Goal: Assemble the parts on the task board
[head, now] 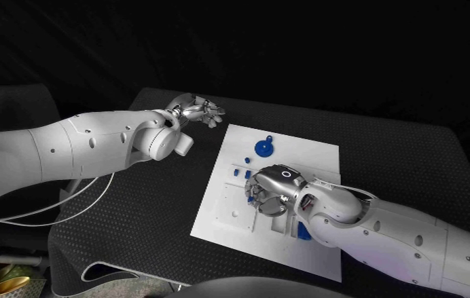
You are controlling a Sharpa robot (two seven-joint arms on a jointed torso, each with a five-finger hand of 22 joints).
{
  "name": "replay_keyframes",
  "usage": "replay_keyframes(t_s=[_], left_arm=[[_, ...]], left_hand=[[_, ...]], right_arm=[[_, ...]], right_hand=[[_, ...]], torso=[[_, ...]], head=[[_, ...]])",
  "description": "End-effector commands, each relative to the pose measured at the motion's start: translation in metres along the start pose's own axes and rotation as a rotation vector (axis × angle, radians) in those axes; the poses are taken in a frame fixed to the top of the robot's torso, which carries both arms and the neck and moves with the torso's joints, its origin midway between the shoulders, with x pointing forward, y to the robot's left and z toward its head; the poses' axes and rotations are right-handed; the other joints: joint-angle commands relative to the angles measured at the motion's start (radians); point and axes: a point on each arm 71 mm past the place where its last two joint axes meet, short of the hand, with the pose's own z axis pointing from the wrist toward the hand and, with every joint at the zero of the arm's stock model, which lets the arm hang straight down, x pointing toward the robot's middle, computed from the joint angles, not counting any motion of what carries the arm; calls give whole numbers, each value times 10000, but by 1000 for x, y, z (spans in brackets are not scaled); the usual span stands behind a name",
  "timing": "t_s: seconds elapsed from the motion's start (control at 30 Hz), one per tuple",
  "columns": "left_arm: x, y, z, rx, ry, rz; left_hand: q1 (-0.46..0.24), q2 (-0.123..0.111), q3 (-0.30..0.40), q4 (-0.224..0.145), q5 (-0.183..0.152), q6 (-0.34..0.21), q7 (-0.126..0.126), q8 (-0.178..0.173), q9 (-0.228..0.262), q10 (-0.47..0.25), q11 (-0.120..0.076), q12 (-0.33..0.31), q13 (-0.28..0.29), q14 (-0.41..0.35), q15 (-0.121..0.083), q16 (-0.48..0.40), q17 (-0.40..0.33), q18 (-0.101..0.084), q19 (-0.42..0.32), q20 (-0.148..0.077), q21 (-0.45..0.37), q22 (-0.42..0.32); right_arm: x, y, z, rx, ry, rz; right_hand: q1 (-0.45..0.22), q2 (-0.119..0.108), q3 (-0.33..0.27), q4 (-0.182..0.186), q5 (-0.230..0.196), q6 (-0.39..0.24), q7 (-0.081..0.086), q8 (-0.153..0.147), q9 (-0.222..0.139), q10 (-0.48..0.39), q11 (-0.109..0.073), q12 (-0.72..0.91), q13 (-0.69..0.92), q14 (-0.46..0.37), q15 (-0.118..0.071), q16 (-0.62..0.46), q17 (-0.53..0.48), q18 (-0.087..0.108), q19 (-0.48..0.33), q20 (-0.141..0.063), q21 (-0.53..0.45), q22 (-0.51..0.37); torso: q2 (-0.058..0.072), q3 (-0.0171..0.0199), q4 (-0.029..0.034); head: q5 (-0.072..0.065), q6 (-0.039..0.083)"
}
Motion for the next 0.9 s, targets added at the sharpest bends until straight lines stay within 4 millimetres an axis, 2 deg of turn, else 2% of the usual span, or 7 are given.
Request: replay_keyframes(t_s=[0.03,0.43,0.9], left_arm=[[2,-4,1,165,97,-74],[4,-4,2,182,180,-88],[4,-4,2,156,202,-91]], left_hand=[[-14,116,-36,0,38,-66,-3,-56,-12,-61,-15,-56,15,-50,-2,-60,-12,-41,-74,2,-34,201],[4,162,-29,-5,53,-62,-7,-51,-14,-56,-19,-55,20,-47,-5,-57,-13,-37,-72,-1,-37,201],[12,183,-35,-17,76,-63,-7,-49,-17,-58,-18,-57,23,-49,-4,-57,-14,-38,-74,1,-41,202]], right_arm=[[3,1,1,-18,281,-170],[6,1,4,-23,456,-216],[7,0,3,20,591,-228]], right_hand=[[65,-43,11,54,-9,246,-179,29,504,77,27,42,15,53,5,46,10,140,75,-8,53,225],[66,-44,12,64,-9,246,-178,24,509,76,27,39,17,53,6,43,10,140,72,-8,56,224],[65,-47,9,71,-9,246,-178,17,515,78,27,37,19,54,6,41,11,140,68,-8,61,224]], torso=[[1,5,2],[5,13,3],[1,3,-2]], head=[[3,-3],[25,-42],[49,-101]])
